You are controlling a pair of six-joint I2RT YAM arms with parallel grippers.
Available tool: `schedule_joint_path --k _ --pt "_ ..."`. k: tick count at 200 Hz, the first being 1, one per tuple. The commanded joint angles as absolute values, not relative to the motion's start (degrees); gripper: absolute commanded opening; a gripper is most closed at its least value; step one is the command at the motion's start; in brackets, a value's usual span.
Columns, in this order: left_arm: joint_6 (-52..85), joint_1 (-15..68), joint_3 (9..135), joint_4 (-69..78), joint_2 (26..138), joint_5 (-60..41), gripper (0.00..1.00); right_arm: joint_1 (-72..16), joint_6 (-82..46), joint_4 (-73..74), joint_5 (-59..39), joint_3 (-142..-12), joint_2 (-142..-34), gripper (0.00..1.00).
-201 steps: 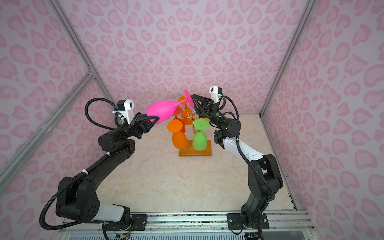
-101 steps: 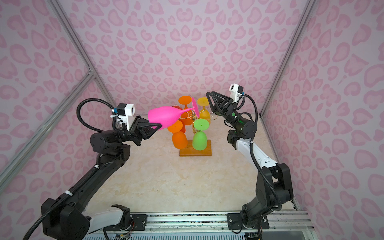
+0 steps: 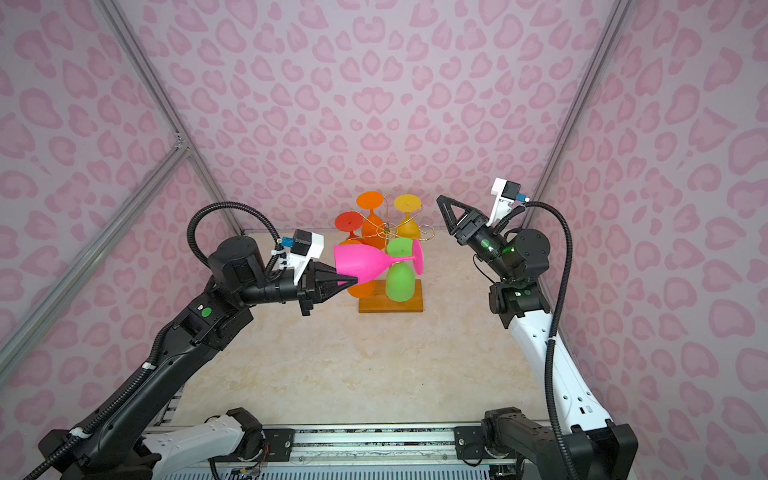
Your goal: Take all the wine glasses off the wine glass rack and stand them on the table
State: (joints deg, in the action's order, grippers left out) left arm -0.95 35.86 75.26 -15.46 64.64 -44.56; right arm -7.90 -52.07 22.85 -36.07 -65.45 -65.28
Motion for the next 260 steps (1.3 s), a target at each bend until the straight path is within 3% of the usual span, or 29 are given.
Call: schedule_joint_path --k 1,62,165,260 --pt "-9.93 39.87 76.73 -31.02 66.34 -31.38 0.02 -6.60 -38.15 6.22 -28.05 -65.25 -62.67 0.57" --pt "-12.20 48.37 80.56 -42.32 70.14 -17.63 0.02 -0.34 -38.91 5.45 -28.87 -60.52 -59.51 0.57" --pt "-11.77 55.36 85.51 -61.12 82.67 -11.63 0.02 1.33 -37.97 3.69 -30.05 -59.06 -60.45 0.57" --pt "-9.25 58.80 86.65 -65.81 93.04 -5.54 0.02 1.32 -38.31 3.68 -30.06 -59.02 -61.87 0.56"
